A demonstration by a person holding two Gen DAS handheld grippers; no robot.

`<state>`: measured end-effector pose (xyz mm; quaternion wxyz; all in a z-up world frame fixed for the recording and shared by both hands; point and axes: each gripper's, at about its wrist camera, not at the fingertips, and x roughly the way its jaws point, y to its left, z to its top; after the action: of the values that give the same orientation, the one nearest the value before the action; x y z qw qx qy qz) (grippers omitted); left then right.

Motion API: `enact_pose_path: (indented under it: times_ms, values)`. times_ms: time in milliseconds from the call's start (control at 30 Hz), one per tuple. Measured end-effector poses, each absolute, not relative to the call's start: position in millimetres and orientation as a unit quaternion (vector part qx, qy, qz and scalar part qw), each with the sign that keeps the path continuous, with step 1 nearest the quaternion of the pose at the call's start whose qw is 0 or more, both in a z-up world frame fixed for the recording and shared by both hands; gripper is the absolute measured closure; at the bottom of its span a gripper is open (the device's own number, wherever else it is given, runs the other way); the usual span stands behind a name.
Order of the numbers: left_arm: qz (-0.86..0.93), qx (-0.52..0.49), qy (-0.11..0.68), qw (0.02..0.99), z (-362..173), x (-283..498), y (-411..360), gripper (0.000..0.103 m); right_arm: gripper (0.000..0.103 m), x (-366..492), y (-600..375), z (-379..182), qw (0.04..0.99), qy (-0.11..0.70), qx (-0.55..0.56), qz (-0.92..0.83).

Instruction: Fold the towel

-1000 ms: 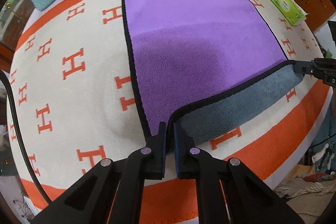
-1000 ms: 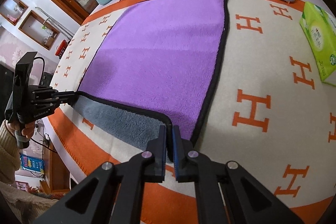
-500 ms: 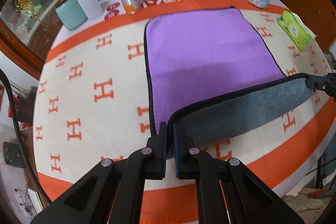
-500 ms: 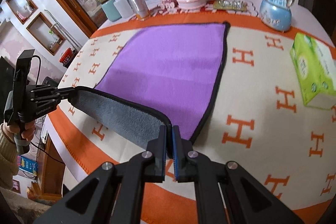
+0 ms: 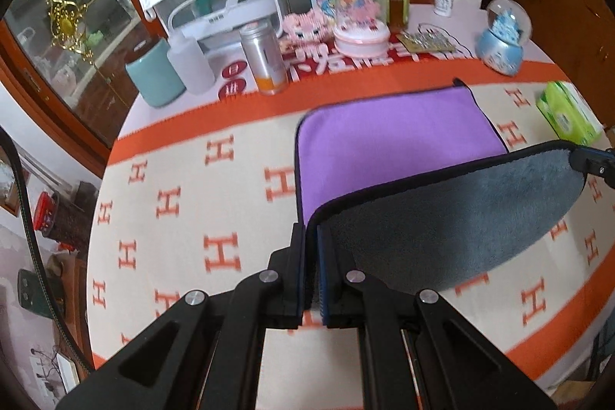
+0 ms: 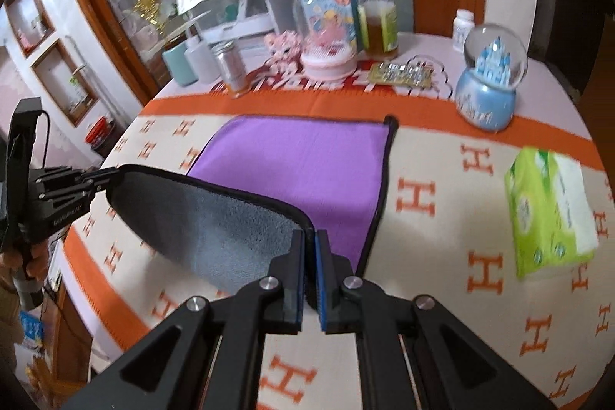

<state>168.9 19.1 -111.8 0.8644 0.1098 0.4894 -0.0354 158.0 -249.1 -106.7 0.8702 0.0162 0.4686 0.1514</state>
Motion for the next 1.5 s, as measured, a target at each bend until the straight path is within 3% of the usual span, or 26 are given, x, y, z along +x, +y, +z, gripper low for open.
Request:
enact_pose_path:
  times_ms: [433,800,900,967,1033,1100,1500]
  values:
    - [-0.029,0.107,0.469,0.876,-130.0,285.9,13.7,0.099,0.098,269.6,-250.1,-136.3,0.879,0.470,0.015,0.075]
    - [-0.017,0.107,0.497,0.861,-191.6,345.8,5.6,0.097,0.097,319.2,-256.4,-184.8,0.866,0.498,0.016,0.044]
    - [-0.004,0.104,0.502,0.858,-201.6,350.8,7.4,0.086,0.090,322.3,-252.5,-188.0,0.871,0.491,-0.001,0.030]
    - [0.007,0.102,0.505,0.857,-204.7,351.8,9.6,0.038,0.078,321.3,-251.0,-186.0,0.876,0.482,-0.012,0.020]
    - [0.019,0.097,0.493,0.864,-202.0,349.8,13.2,0.020,0.065,319.6,-250.3,-181.2,0.884,0.466,-0.021,0.011]
    - [0.027,0.096,0.485,0.869,-198.4,347.9,16.1,0.020,0.058,318.1,-251.7,-176.8,0.890,0.456,-0.020,0.006]
    - [0.025,0.074,0.483,0.872,-173.4,325.4,13.4,0.019,0.058,301.1,-237.0,-166.6,0.879,0.475,-0.021,0.011]
